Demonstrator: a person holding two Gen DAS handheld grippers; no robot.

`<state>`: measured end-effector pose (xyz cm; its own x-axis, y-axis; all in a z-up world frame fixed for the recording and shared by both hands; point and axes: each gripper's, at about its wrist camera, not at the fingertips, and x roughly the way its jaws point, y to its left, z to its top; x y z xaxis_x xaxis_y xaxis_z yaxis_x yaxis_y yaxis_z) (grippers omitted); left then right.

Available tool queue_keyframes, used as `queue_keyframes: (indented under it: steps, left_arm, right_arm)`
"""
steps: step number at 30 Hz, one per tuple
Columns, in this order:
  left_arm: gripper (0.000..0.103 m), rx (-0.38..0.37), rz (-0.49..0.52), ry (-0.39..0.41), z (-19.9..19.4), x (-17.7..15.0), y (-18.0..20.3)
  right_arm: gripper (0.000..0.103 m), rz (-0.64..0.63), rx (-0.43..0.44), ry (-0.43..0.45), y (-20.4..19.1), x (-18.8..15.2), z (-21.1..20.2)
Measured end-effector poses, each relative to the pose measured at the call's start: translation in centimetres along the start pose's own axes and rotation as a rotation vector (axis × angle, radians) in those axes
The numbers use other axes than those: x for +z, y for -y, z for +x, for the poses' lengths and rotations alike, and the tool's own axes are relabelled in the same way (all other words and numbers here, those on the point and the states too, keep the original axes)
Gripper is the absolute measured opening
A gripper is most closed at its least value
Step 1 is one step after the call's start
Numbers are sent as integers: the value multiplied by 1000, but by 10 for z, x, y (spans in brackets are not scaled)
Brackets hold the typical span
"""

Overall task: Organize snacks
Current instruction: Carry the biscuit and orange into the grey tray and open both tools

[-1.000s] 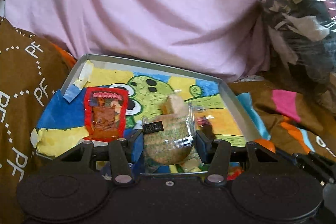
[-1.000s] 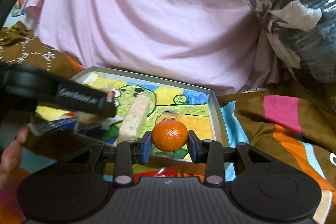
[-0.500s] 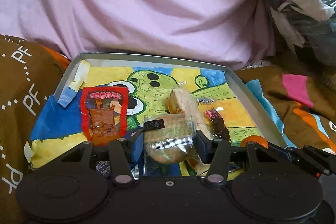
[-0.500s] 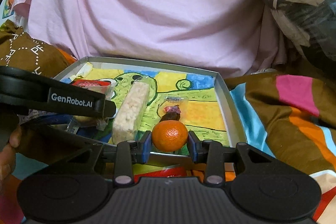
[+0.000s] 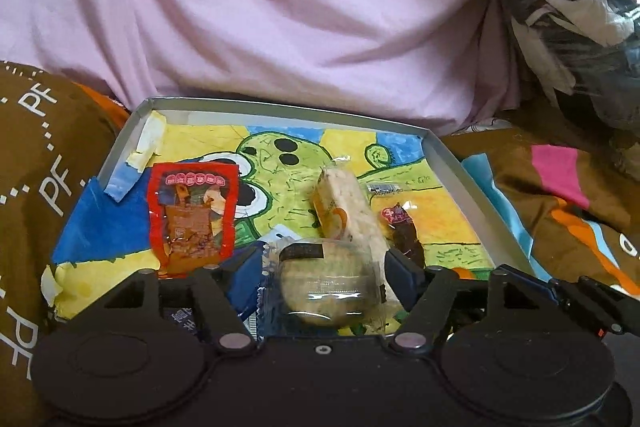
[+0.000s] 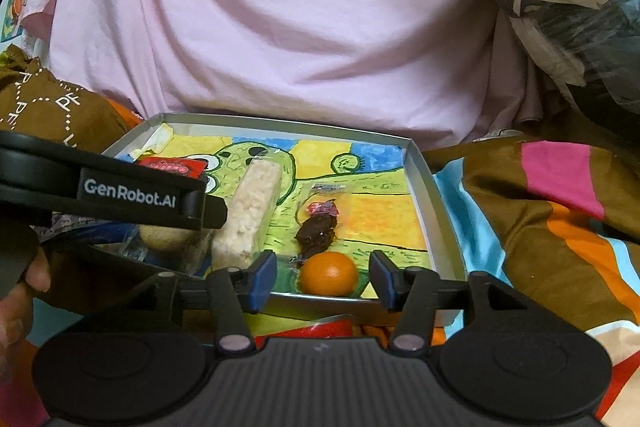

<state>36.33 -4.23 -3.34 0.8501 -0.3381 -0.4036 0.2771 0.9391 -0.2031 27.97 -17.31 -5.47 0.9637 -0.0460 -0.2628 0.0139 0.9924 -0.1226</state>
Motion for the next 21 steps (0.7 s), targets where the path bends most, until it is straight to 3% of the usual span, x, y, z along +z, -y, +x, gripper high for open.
queue_keyframes:
  steps: [4, 8, 12, 21]
  left_arm:
    - [76, 0, -56, 6, -4, 3, -6]
    - [89, 29, -86, 32, -14, 6, -8]
    - [99, 63, -96, 68, -30, 10, -9]
    - [102, 117, -90, 122, -79, 14, -5]
  right_arm:
    - [70, 11, -13, 10, 2, 2, -4]
    - [84, 26, -31, 35, 5, 7, -14]
    - [91, 48, -46, 65, 11, 13, -27]
    - [103, 73, -67, 130, 26, 23, -71]
